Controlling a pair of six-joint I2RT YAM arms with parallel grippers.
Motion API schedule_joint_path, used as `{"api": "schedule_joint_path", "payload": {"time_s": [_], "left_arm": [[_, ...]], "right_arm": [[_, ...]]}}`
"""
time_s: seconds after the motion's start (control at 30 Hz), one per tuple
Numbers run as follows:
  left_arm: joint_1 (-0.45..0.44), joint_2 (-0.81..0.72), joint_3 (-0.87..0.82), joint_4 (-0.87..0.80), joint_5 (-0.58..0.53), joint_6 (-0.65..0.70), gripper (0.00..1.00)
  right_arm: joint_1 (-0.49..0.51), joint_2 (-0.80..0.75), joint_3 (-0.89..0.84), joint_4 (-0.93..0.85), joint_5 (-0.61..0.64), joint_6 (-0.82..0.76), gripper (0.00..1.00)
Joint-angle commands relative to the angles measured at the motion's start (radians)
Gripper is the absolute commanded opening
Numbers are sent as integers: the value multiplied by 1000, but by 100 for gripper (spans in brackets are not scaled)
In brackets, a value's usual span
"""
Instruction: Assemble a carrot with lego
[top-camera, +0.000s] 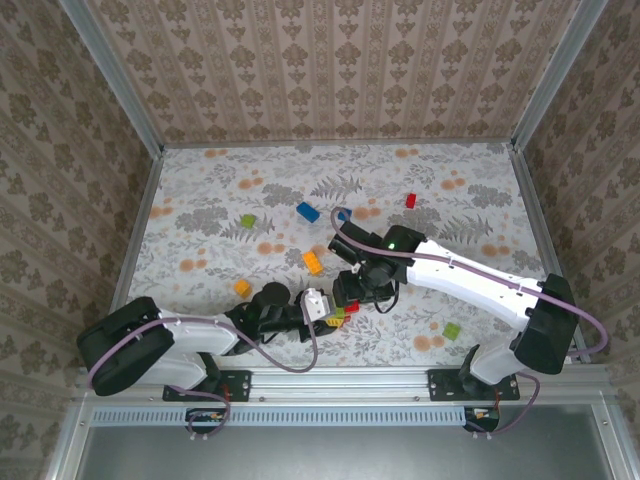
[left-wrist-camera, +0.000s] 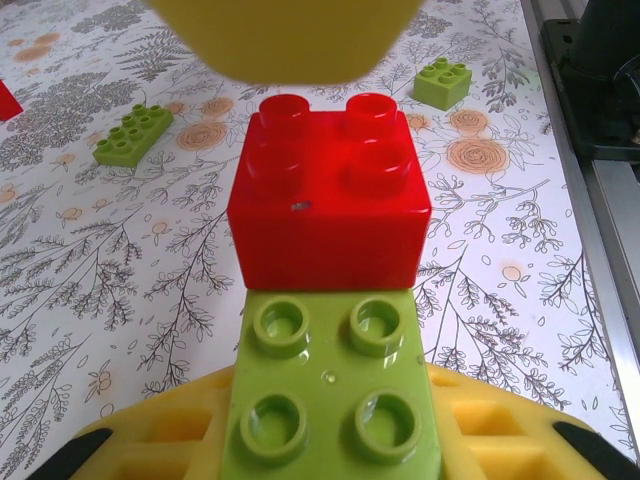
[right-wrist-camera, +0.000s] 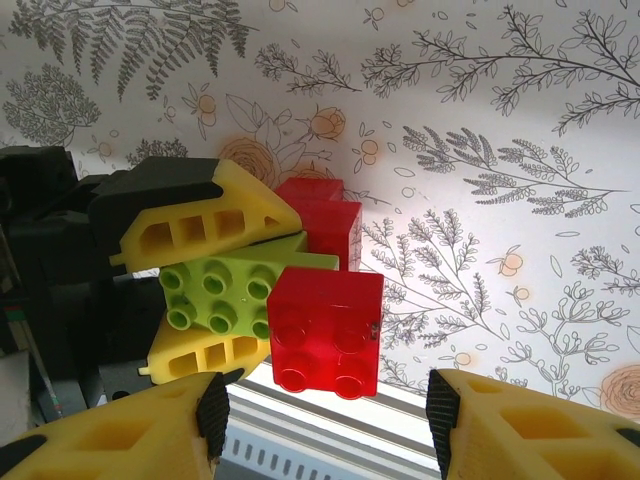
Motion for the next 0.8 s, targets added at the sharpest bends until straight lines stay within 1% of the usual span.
{"api": "schedule_joint_path", "payload": {"time_s": [0.0, 0.77], "left_arm": [[-8, 25, 2, -88, -25, 22, 29], [-8, 30, 6, -90, -30, 23, 29]], "right_arm": [[-6, -28, -6, -23, 1, -8, 57], [-16, 19, -77, 11, -16, -24, 57]]}}
